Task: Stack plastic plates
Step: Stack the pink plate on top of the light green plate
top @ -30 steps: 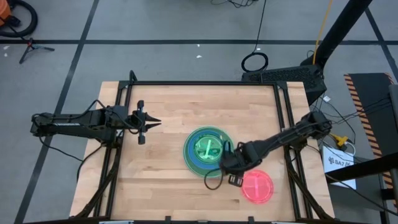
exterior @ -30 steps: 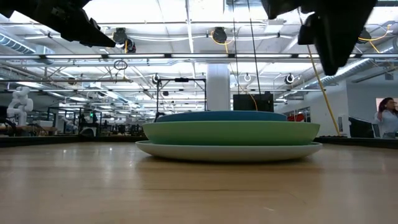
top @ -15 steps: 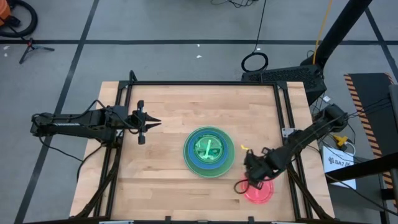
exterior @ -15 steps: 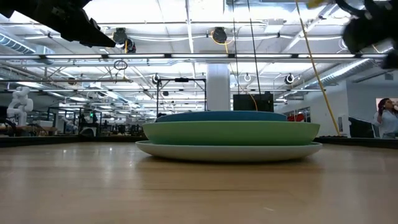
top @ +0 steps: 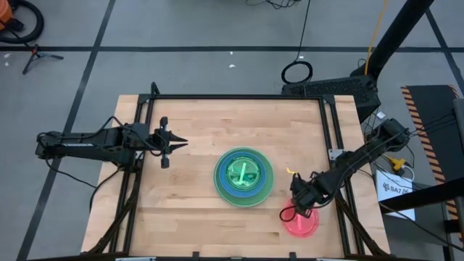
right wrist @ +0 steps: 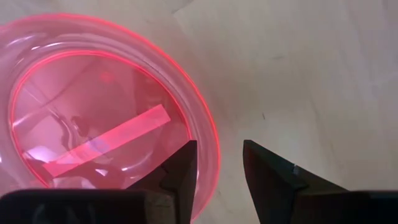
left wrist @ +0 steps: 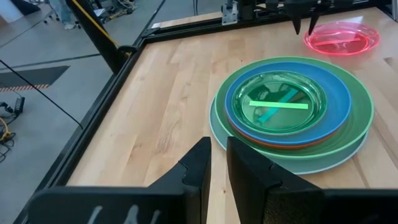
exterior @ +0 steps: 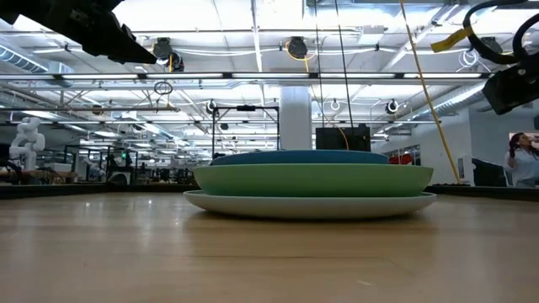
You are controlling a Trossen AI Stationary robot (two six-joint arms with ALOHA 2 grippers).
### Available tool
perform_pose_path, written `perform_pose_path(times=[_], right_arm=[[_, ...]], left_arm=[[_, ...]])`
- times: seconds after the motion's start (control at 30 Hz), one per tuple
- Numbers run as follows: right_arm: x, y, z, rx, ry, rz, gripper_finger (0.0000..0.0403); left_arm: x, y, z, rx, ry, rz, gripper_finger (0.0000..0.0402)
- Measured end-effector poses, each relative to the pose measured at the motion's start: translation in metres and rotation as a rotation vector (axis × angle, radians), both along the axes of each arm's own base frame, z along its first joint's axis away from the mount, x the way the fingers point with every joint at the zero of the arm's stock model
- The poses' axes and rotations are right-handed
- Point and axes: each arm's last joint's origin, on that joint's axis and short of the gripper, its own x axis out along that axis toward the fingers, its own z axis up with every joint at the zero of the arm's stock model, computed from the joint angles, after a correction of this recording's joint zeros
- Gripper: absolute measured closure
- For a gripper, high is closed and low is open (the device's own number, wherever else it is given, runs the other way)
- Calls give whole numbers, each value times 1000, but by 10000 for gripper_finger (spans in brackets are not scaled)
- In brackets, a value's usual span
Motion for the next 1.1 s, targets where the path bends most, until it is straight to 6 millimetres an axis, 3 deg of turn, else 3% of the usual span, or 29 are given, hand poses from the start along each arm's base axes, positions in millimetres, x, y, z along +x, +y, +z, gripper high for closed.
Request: perform_pose_path(times=[0.4,0.7,1.1], right_arm=[[4,1,-1,-27,-64,37,277],[14,9,-21,-19,-31,74,277],[16,6,-16,0,-55,52,296]], left_arm=[[0,0,0,0,0,-1,341],[0,0,0,0,0,0,341],[0,0,0,0,0,0,341]])
